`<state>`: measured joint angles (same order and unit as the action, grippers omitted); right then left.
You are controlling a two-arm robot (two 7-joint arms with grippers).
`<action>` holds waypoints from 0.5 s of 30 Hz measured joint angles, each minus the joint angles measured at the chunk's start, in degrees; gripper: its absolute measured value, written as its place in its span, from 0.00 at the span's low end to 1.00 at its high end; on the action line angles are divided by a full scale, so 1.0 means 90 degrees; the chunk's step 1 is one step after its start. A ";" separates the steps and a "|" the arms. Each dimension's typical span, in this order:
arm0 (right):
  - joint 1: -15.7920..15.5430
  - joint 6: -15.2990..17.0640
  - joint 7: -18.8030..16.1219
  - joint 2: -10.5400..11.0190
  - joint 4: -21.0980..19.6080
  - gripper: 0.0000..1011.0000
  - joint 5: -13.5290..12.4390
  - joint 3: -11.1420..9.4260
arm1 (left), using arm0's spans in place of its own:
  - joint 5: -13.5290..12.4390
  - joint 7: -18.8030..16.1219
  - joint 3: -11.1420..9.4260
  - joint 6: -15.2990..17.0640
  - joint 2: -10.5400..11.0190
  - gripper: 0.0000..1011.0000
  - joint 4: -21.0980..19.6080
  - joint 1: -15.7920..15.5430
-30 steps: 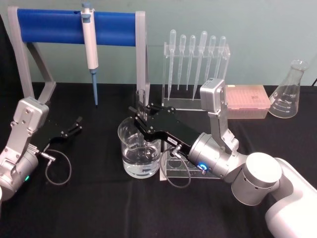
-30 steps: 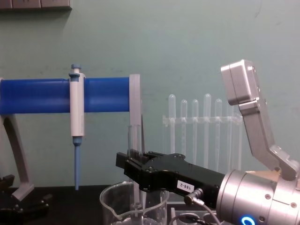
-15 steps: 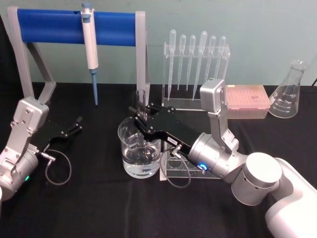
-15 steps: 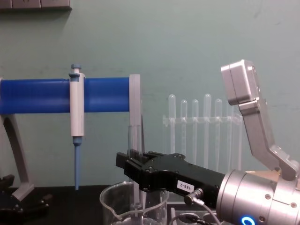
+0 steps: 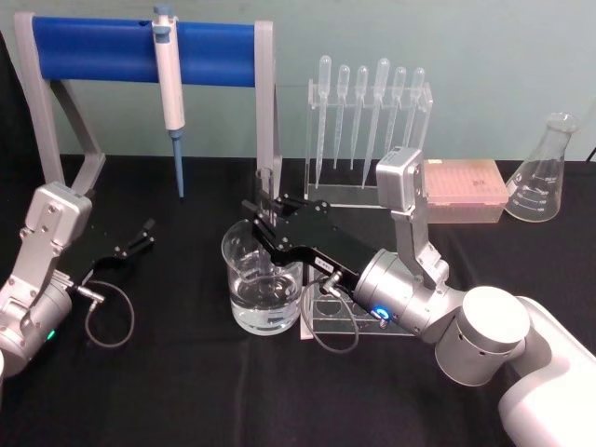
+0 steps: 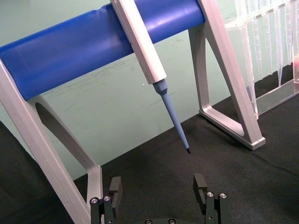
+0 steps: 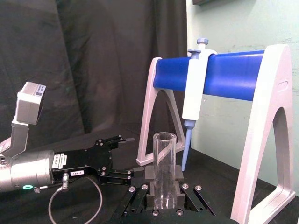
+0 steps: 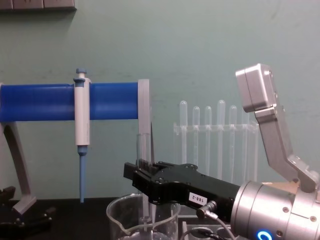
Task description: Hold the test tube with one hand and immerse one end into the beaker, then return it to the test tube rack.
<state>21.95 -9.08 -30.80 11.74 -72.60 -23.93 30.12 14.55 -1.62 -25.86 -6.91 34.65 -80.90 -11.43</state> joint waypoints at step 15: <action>0.0000 0.0000 0.0000 0.0000 0.0000 0.22 0.0000 0.0000 | 0.0000 0.0000 0.0000 0.0000 0.0000 0.99 0.0000 0.0000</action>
<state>21.95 -9.08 -30.80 11.74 -72.60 -23.93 30.12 14.55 -1.62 -25.86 -6.91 34.65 -80.90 -11.43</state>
